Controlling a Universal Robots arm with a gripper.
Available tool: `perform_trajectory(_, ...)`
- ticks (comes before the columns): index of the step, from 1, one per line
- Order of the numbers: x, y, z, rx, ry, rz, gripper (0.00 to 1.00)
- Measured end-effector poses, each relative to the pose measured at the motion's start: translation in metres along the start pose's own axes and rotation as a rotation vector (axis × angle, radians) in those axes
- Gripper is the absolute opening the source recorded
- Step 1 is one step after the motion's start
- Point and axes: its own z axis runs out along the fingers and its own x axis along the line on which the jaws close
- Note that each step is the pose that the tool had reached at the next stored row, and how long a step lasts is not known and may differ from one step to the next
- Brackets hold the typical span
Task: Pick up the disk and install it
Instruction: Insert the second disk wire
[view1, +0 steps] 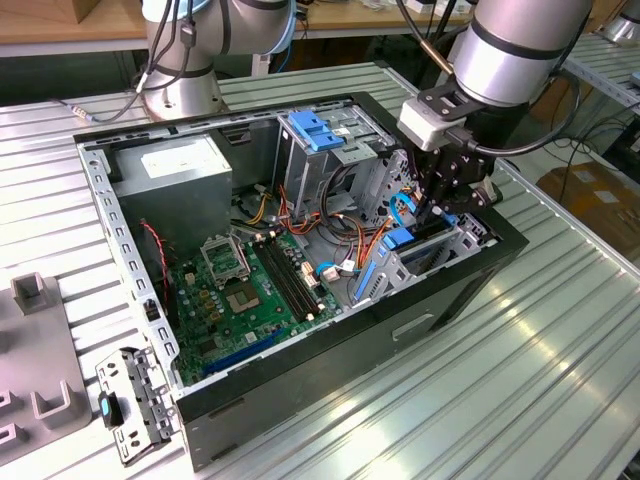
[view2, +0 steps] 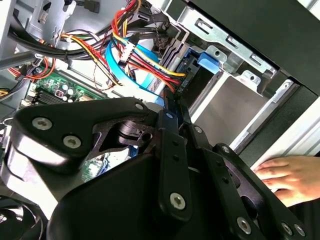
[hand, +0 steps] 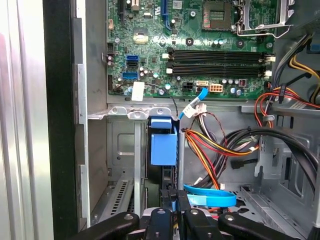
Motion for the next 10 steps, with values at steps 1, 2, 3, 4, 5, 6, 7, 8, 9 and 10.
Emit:
perform_trajectory(1, 0.0001, 0.0000, 0.0004, 0.0000, 0.0000, 0.000, 0.16)
perform_trajectory(2, 0.0001, 0.0001, 0.0008, 0.0000, 0.0001, 0.000, 0.16)
perform_trajectory(3, 0.0001, 0.0001, 0.0012, 0.0001, -0.0002, 0.000, 0.16)
perform_trajectory(4, 0.0002, 0.0002, 0.0016, 0.0001, -0.0006, 0.000, 0.16)
perform_trajectory(5, 0.0003, 0.0002, 0.0024, 0.0001, -0.0014, 0.000, 0.16)
perform_trajectory(6, 0.0005, 0.0003, 0.0029, 0.0001, -0.0018, 0.000, 0.16)
perform_trajectory(7, 0.0006, 0.0003, 0.0034, 0.0001, -0.0023, 0.000, 0.16)
perform_trajectory(8, 0.0008, 0.0004, 0.0044, 0.0001, -0.0029, 0.000, 0.16)
perform_trajectory(9, 0.0009, 0.0005, 0.0050, 0.0000, -0.0031, 0.000, 0.16)
perform_trajectory(10, 0.0011, 0.0006, 0.0055, 0.0000, -0.0032, 0.000, 0.16)
